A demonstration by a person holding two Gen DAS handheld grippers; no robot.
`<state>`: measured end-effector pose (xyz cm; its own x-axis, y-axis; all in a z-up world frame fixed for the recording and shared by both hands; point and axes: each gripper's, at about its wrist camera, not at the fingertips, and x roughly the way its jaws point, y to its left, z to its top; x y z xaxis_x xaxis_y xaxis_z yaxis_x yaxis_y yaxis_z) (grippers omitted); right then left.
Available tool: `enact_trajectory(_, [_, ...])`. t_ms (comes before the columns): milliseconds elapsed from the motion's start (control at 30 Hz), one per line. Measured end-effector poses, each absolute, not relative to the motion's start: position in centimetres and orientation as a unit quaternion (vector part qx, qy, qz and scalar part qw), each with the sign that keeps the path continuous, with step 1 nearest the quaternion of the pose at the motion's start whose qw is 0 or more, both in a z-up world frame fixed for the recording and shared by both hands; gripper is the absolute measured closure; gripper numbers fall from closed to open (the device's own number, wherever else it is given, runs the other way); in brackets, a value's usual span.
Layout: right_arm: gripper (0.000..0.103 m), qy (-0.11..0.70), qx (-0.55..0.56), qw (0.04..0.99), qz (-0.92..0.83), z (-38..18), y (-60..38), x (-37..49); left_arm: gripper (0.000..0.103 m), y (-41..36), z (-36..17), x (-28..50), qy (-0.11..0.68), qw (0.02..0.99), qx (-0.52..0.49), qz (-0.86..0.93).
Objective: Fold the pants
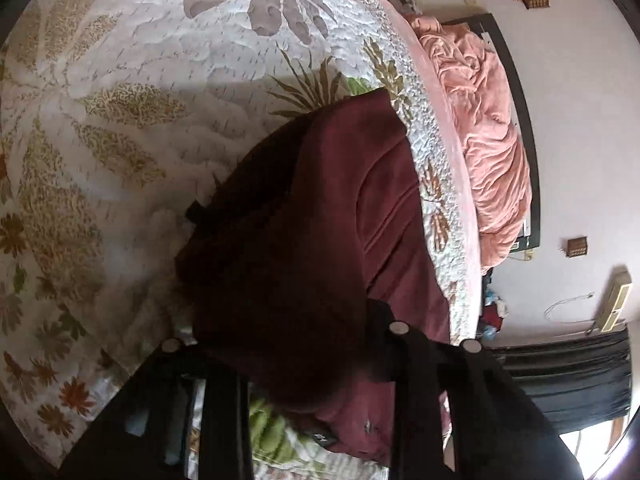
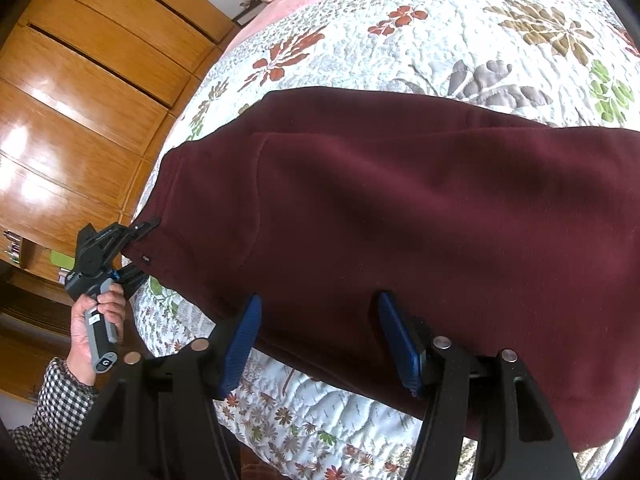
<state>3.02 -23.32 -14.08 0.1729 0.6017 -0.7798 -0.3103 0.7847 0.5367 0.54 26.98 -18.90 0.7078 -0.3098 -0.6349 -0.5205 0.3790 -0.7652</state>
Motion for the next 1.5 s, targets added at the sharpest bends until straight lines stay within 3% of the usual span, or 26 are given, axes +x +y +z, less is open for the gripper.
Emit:
enact_trajectory(267, [0.041,0.546,0.165,0.765,0.299,-11.6,-25.8,2.6,0.081,24.0,-12.1,1.1,0.324,0.791,-0.518,0.025])
enact_trajectory(600, [0.040,0.507,0.204,0.798,0.254,-9.1,-33.2,0.9,0.081,10.0,-1.8,3.8,0.309,0.881,-0.333,-0.132])
enact_trajectory(767, [0.040,0.500,0.229,0.800,0.238,-9.3,-35.9,1.2,0.080,2.6,-1.8,4.4,0.349,0.882,-0.256,-0.185])
enact_trajectory(1033, [0.039,0.509,0.240,0.794,0.230,-10.6,-36.7,2.1,0.077,-6.8,-8.5,4.6,0.454,0.856,-0.128,-0.214])
enact_trajectory(1133, [0.039,0.522,0.238,0.787,0.224,-11.9,-36.3,2.7,0.071,-9.1,-10.9,4.1,0.477,0.846,-0.094,-0.220])
enact_trajectory(1167, [0.037,0.530,0.239,0.784,0.219,-12.5,-36.1,2.9,0.063,-9.5,-11.4,4.2,0.480,0.843,-0.093,-0.226])
enact_trajectory(1233, [0.037,0.540,0.239,0.779,0.213,-13.4,-36.1,3.2,0.058,-9.8,-11.6,3.8,0.477,0.842,-0.092,-0.233])
enact_trajectory(1367, [0.035,0.542,0.240,0.776,0.216,-13.7,-36.0,3.3,0.024,-8.2,-9.6,2.9,0.477,0.823,-0.144,-0.274])
enact_trajectory(1433, [0.028,0.542,0.240,0.776,0.215,-13.3,-36.1,3.3,0.011,-7.2,-7.3,2.1,0.457,0.821,-0.175,-0.295])
enact_trajectory(1500, [0.020,0.535,0.243,0.781,0.214,-12.4,-36.5,2.9,0.011,-5.1,-5.9,1.1,0.430,0.838,-0.185,-0.281])
